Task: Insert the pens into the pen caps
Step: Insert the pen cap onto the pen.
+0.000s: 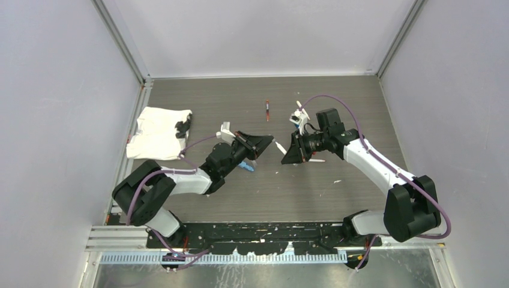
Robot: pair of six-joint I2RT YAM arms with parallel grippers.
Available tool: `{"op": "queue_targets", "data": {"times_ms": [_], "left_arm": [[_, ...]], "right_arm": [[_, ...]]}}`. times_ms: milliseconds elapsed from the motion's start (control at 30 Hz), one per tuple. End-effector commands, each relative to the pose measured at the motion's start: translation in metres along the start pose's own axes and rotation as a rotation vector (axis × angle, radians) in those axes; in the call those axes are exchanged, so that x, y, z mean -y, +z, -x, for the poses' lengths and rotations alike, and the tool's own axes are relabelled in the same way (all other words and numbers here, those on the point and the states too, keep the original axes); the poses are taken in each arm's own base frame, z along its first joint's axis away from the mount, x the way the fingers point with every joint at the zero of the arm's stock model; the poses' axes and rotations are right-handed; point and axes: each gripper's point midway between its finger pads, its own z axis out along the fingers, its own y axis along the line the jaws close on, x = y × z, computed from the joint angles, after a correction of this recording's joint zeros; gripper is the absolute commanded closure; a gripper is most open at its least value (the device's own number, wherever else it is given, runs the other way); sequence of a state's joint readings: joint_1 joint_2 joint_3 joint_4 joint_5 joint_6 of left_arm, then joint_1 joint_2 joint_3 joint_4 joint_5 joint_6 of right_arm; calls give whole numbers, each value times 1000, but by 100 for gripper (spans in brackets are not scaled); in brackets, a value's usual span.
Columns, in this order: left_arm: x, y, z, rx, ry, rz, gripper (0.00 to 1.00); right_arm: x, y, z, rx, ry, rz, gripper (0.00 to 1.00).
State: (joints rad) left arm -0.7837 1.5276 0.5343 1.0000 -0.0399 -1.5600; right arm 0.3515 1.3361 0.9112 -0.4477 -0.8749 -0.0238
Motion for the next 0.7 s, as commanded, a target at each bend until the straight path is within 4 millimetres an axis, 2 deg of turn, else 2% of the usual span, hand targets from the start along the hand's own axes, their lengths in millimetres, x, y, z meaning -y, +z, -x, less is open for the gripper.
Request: {"op": "queue_targets", "data": {"times_ms": [0, 200, 400, 533, 667], "left_arm": [[15, -1, -3, -14, 3, -77, 99], [15, 0, -5, -24, 8, -90, 99], [6, 0, -7, -33, 44, -76, 99], [4, -1, -17, -91, 71, -77, 99], [14, -2, -25, -132, 90, -120, 99]], "right_arm": [[-1, -1, 21, 42, -30, -8, 99], [-1, -1, 22, 44, -32, -8, 99], [-4, -2, 25, 59, 0, 3, 99], [-5, -3, 28, 74, 1, 17, 99], [-8, -4, 32, 103, 8, 48, 99]]}}
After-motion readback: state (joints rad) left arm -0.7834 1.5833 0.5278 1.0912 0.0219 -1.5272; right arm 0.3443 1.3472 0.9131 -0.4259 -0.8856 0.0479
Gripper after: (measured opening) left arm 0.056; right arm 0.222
